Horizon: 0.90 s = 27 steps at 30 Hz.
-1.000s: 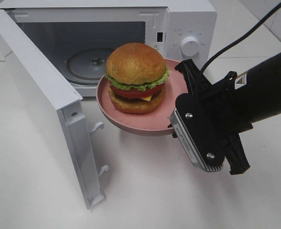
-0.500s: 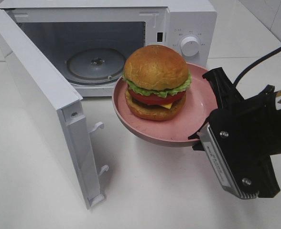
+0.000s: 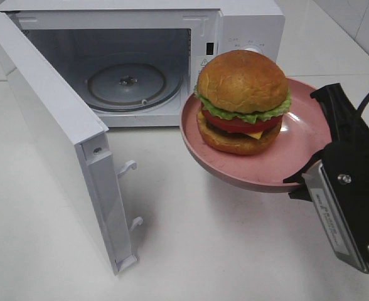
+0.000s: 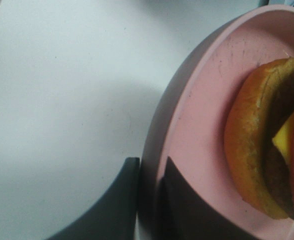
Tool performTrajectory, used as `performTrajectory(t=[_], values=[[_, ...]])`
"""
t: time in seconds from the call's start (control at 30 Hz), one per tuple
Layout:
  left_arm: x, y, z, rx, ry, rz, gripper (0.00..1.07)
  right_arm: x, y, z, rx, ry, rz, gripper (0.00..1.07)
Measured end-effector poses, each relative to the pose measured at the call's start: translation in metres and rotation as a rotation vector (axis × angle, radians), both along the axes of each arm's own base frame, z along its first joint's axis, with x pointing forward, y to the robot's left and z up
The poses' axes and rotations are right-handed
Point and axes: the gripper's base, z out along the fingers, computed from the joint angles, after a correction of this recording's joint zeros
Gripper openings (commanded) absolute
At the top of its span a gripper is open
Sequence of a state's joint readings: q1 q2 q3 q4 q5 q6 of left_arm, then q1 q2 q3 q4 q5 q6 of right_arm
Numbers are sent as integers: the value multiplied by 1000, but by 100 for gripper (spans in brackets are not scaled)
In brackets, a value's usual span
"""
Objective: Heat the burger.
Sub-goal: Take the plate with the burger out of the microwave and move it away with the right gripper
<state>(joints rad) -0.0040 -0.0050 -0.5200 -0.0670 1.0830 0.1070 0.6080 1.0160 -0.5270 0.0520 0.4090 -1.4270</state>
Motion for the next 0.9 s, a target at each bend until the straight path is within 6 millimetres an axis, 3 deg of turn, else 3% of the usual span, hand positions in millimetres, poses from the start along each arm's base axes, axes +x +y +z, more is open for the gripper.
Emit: performTrajectory(t=[0.47, 0.9], values=[[0, 0, 0, 0, 0, 0, 98, 0, -22, 4, -30, 12, -317, 0], [0, 0, 0, 0, 0, 0, 98, 5, -41, 6, 33, 1, -741, 0]])
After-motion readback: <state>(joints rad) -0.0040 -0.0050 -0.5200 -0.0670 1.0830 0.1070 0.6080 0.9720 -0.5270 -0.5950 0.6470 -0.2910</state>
